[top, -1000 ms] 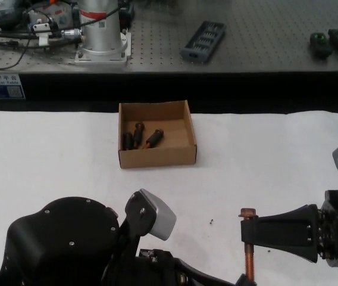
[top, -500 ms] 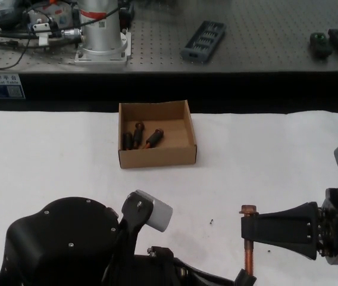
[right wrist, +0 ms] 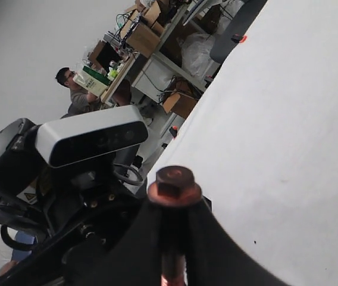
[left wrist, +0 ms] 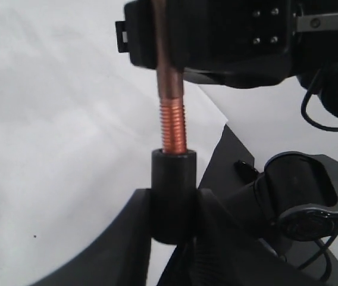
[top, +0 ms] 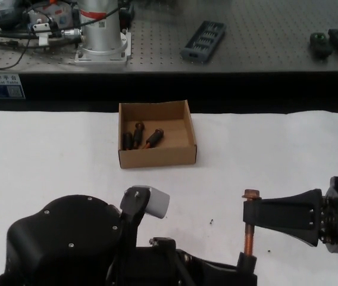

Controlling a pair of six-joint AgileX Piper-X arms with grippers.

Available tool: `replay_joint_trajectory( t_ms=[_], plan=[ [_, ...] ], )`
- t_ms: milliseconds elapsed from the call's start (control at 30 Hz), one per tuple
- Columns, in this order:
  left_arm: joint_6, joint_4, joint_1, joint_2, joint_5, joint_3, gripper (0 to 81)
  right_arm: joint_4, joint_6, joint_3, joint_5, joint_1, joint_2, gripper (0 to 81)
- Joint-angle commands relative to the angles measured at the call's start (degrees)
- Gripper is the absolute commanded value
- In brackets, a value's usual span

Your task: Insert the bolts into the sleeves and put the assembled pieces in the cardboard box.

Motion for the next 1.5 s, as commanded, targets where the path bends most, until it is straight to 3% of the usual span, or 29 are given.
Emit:
replay_joint_trajectory(
  t_ms=[0, 167, 333, 500, 667, 867, 1100, 1233, 1467],
  plan=[
    [-2.01, -1.25, 0.26, 0.92, -3.36, -0.56, 12.5, -1.69, 1.24, -0.21, -4.21, -0.27, -0.21, 1.9],
    [-3.41, -5.30, 0.26, 3.59, -2.84, -0.81, 12.5, -1.52, 1.24, -0.21, -4.21, 2.70, -0.21, 1.9],
    [-1.86, -6.67, 0.26, 3.72, -1.67, -0.83, 12.5, -1.38, 0.84, -0.21, -4.46, 2.80, -0.21, 1.9],
    [-0.35, -9.14, 0.26, 3.72, -2.06, -0.83, 12.5, -1.48, 0.42, -0.21, -9.04, 2.69, -0.21, 0.7],
    [2.40, -8.28, 0.26, 3.72, -2.06, -0.83, 12.5, -1.48, 0.67, -0.21, -9.42, 2.69, -0.21, 17.8],
    [5.50, -8.07, 0.26, 3.72, -2.24, -0.83, 12.5, -1.23, 0.80, -0.21, -9.42, 2.69, -0.21, 19.9],
    [7.96, -7.95, 1.26, 3.72, -4.76, -0.83, 12.5, 6.55, -3.55, -0.21, -8.06, -3.00, -0.21, 20.0],
    [7.96, -7.95, 2.40, 3.72, -4.76, -0.83, 12.5, 7.23, -3.43, -0.21, -7.44, -5.65, -0.21, 29.1],
    [11.33, -7.95, 3.37, 3.72, -7.76, -0.95, 12.5, 8.74, -3.29, -0.21, -4.79, -6.11, -0.21, 30.7]
  ],
)
